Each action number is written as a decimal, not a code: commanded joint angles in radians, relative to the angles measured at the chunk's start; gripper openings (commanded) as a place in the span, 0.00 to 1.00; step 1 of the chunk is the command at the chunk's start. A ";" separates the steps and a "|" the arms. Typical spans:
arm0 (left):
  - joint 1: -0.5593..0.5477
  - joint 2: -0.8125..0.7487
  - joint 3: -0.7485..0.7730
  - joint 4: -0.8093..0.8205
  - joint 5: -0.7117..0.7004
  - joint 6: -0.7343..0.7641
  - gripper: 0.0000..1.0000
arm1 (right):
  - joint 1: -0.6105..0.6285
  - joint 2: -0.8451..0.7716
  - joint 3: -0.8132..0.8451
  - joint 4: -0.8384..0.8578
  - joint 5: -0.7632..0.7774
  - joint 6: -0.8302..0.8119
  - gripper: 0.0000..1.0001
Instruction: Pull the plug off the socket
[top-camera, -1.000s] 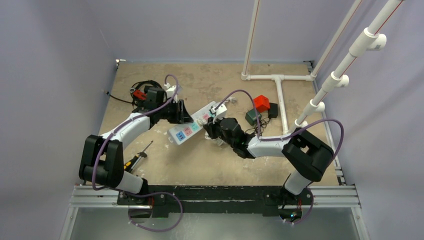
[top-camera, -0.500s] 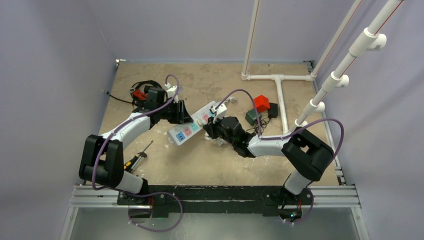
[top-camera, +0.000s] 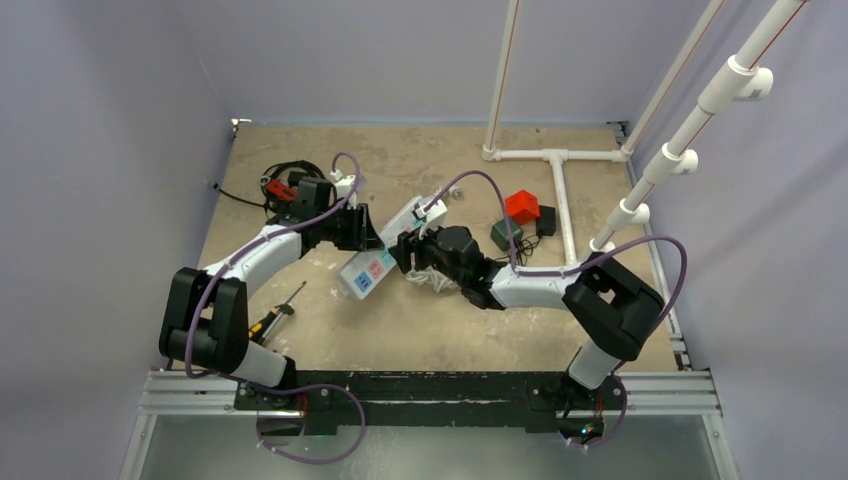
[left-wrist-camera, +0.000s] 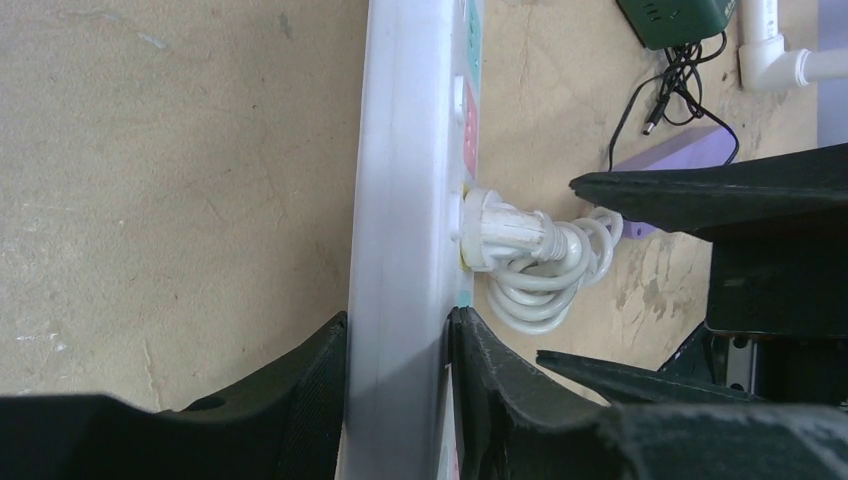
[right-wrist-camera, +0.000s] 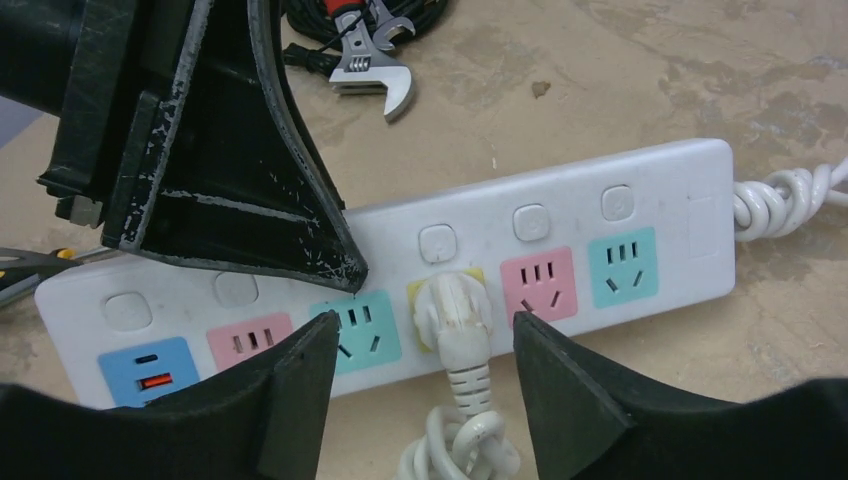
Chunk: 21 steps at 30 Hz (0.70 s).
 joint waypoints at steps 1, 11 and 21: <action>-0.005 -0.007 0.040 0.001 -0.004 0.026 0.00 | -0.004 -0.052 0.025 0.022 -0.003 -0.023 0.68; -0.005 -0.011 0.042 -0.002 -0.010 0.028 0.00 | -0.051 0.007 0.060 -0.032 -0.107 -0.040 0.55; 0.002 -0.016 0.047 -0.015 -0.039 0.031 0.00 | -0.050 0.084 0.094 -0.082 -0.127 -0.055 0.53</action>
